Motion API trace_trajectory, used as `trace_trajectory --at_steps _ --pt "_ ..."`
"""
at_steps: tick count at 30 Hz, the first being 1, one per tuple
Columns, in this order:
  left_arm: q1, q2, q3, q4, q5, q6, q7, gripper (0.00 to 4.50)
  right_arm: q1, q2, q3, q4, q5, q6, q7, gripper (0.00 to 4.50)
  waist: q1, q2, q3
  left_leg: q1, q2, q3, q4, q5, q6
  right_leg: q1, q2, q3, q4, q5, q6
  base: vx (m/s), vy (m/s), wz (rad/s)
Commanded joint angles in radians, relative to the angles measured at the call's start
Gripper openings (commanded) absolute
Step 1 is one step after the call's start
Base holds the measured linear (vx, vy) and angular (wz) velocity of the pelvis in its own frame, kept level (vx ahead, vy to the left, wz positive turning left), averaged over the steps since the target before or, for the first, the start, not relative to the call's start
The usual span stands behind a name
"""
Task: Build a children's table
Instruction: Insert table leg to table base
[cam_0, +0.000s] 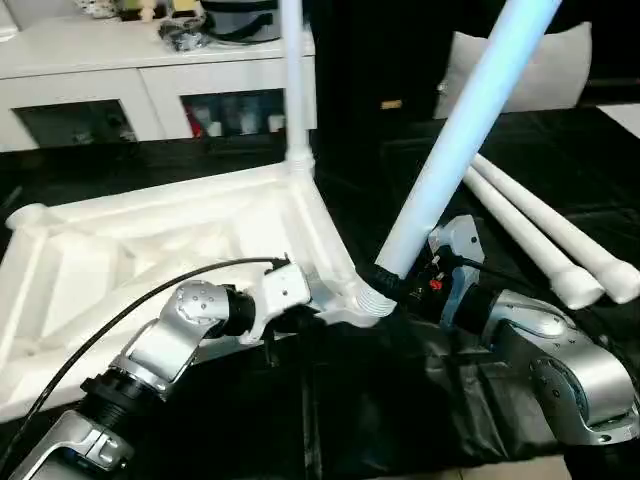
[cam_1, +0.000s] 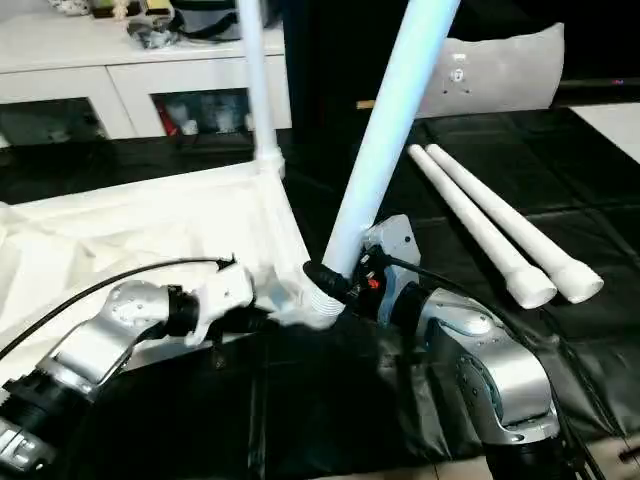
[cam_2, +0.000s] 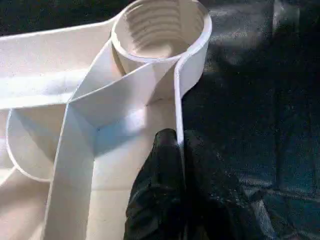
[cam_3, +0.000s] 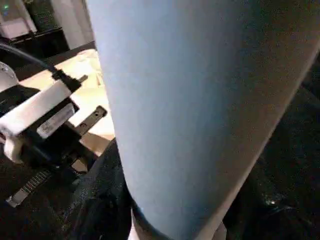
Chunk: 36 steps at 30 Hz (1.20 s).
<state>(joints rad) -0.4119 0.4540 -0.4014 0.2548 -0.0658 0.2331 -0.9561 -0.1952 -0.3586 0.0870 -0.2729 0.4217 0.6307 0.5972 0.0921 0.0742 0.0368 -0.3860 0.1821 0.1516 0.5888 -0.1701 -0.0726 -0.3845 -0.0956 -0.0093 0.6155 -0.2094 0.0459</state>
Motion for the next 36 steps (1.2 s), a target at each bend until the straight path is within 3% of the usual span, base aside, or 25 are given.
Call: trace_trajectory --at_steps 1,4,9,11,12,15,18,22,24,30,34,35,36 --pt "0.017 -0.014 0.045 -0.029 -0.065 0.007 -0.002 0.55 0.0 -0.005 -0.002 -0.018 0.003 0.002 0.003 1.91 -0.006 -0.018 -0.056 0.012 0.018 0.004 -0.079 -0.254 -0.036 0.026 -0.023 0.013 -0.074 -0.22 -0.163 0.0 0.0 0.0" --pt "0.033 -0.01 0.062 -0.038 -0.072 -0.011 0.0 1.0 -0.002 -0.005 0.001 -0.012 0.0 -0.002 0.005 1.91 -0.01 -0.016 -0.059 0.01 0.02 0.004 -0.077 -0.232 -0.028 0.028 -0.022 0.012 -0.071 -0.165 -0.178 0.0 0.0 0.0" --pt "0.062 0.033 0.075 -0.047 -0.056 -0.004 -0.03 1.01 -0.013 -0.003 0.008 -0.001 -0.003 -0.007 0.007 1.91 -0.012 -0.022 -0.061 0.01 0.019 0.009 -0.07 -0.178 -0.009 0.03 -0.017 0.011 -0.066 -0.086 -0.187 0.0 0.0 0.0" --pt "0.07 0.049 0.078 -0.054 -0.061 0.003 -0.043 1.01 -0.015 -0.004 0.01 0.002 -0.004 -0.009 0.01 1.91 -0.011 -0.018 -0.061 0.014 0.021 0.009 -0.07 -0.179 -0.008 0.027 -0.017 0.011 -0.064 -0.083 -0.195 0.0 0.0 0.0" --pt "0.076 0.06 0.078 -0.057 -0.057 0.0 -0.046 0.71 -0.017 -0.006 0.012 0.005 -0.006 -0.011 0.012 1.91 -0.009 -0.018 -0.06 0.015 0.021 0.01 -0.071 -0.186 -0.009 0.027 -0.017 0.011 -0.064 -0.09 -0.197 0.0 0.0 0.0" --pt "0.09 0.083 0.079 -0.065 -0.052 -0.005 -0.051 0.64 -0.021 -0.006 0.016 0.011 -0.009 -0.014 0.015 1.91 -0.009 -0.018 -0.057 0.016 0.023 0.01 -0.075 -0.219 -0.016 0.025 -0.019 0.012 -0.067 -0.135 -0.192 0.0 0.0 0.0" --pt "0.097 0.09 0.085 -0.07 -0.054 -0.002 -0.058 0.28 -0.028 -0.004 0.02 0.017 -0.01 -0.015 0.017 1.91 -0.009 -0.02 -0.055 0.018 0.023 0.01 -0.078 -0.25 -0.024 0.022 -0.019 0.013 -0.071 -0.178 -0.182 0.0 0.0 0.0" --pt "0.1 0.091 0.092 -0.072 -0.066 0.004 -0.079 0.03 -0.047 -0.001 0.033 0.037 -0.019 -0.019 0.024 1.91 -0.012 -0.02 -0.056 0.017 0.022 0.01 -0.077 -0.237 -0.028 0.024 -0.019 0.014 -0.069 -0.166 -0.182 0.0 0.0 0.0" --pt "0.097 0.099 0.084 -0.068 -0.063 0.004 -0.09 0.0 -0.062 -0.001 0.047 0.056 -0.029 -0.019 0.029 1.91 -0.014 -0.015 -0.058 0.016 0.021 0.01 -0.075 -0.219 -0.028 0.024 -0.018 0.013 -0.066 -0.135 -0.189 0.0 0.0 0.0" --pt "0.084 0.1 0.07 -0.061 -0.072 -0.009 -0.137 0.0 -0.143 0.021 0.086 0.165 -0.053 -0.007 0.04 1.91 -0.019 -0.019 -0.062 0.016 0.019 0.012 -0.069 -0.185 -0.017 0.028 -0.017 0.011 -0.059 -0.069 -0.218 0.0 0.0 0.0" --pt "0.069 0.093 0.062 -0.064 -0.074 -0.021 -0.164 0.0 -0.16 0.014 0.111 0.202 -0.048 0.028 0.067 1.91 -0.011 -0.021 -0.062 0.018 0.022 0.014 -0.068 -0.17 -0.006 0.028 -0.017 0.012 -0.058 -0.054 -0.223 0.0 0.0 0.0" --pt "0.068 0.092 0.061 -0.064 -0.074 -0.022 -0.165 0.0 -0.161 0.014 0.113 0.207 -0.048 0.03 0.071 1.91 -0.011 -0.026 -0.061 0.018 0.022 0.015 -0.068 -0.176 -0.006 0.028 -0.016 0.011 -0.058 -0.058 -0.223 0.0 0.0 0.0" --pt "0.065 0.094 0.056 -0.063 -0.07 -0.026 -0.169 0.0 -0.163 0.015 0.114 0.213 -0.048 0.029 0.077 1.91 -0.008 -0.023 -0.06 0.019 0.022 0.014 -0.069 -0.183 -0.009 0.027 -0.017 0.011 -0.059 -0.071 -0.222 0.0 0.0 0.0"
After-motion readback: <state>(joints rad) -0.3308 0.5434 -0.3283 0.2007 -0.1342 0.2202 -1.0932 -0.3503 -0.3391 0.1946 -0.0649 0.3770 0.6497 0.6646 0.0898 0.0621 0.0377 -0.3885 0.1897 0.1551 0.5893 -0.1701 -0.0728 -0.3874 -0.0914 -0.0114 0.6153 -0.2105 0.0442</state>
